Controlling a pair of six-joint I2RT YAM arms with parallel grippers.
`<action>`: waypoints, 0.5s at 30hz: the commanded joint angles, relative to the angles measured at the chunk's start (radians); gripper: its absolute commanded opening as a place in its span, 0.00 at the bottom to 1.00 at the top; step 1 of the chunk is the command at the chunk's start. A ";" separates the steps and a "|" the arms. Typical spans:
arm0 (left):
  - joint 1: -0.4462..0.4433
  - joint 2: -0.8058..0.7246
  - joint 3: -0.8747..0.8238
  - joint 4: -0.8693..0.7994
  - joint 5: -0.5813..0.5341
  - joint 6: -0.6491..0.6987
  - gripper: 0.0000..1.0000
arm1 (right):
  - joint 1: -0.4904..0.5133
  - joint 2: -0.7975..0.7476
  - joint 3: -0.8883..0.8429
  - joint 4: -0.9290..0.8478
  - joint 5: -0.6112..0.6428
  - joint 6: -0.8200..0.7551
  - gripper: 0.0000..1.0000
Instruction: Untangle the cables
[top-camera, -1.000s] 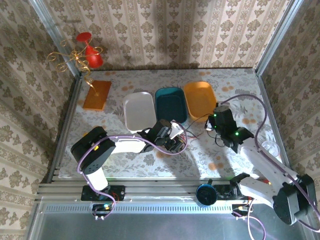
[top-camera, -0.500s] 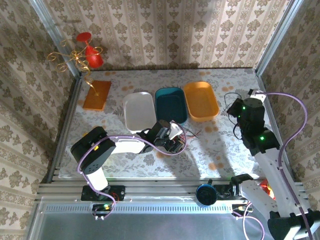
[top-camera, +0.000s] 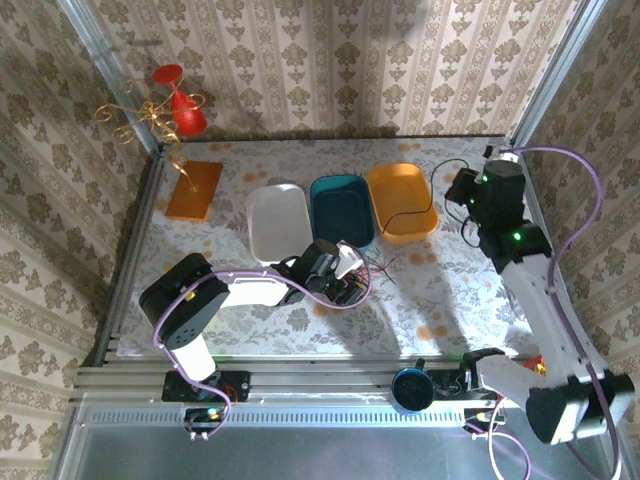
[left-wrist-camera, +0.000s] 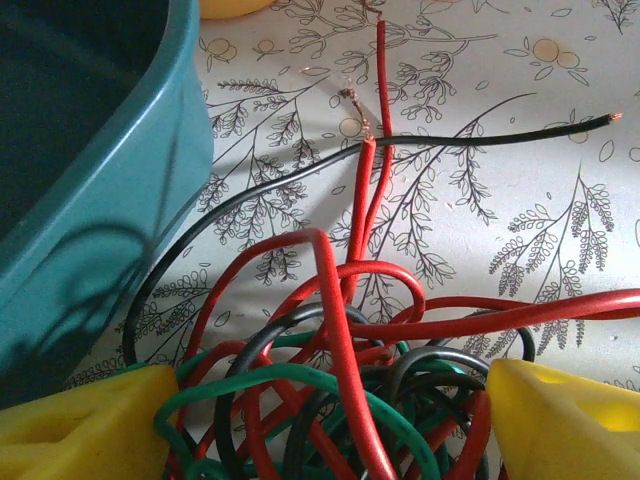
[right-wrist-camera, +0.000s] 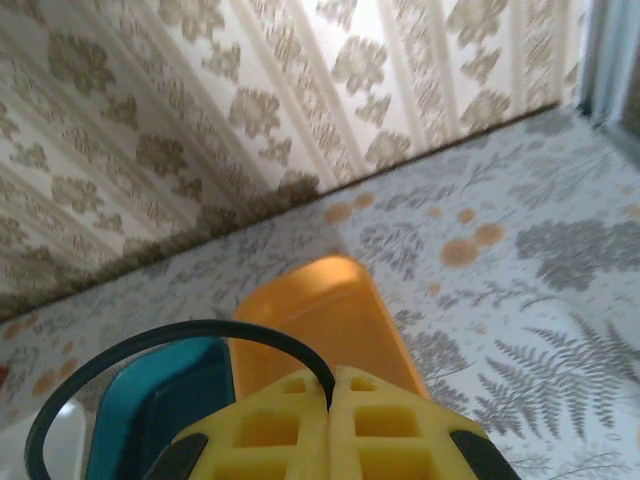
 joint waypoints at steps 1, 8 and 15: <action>0.013 -0.021 -0.023 -0.058 0.006 -0.028 0.81 | -0.001 0.092 0.005 0.109 -0.072 0.013 0.00; 0.012 -0.024 -0.024 -0.061 0.007 -0.030 0.81 | 0.000 0.330 0.081 0.145 -0.122 0.029 0.00; 0.012 -0.034 -0.032 -0.060 0.000 -0.031 0.81 | 0.000 0.550 0.133 0.137 -0.125 0.078 0.00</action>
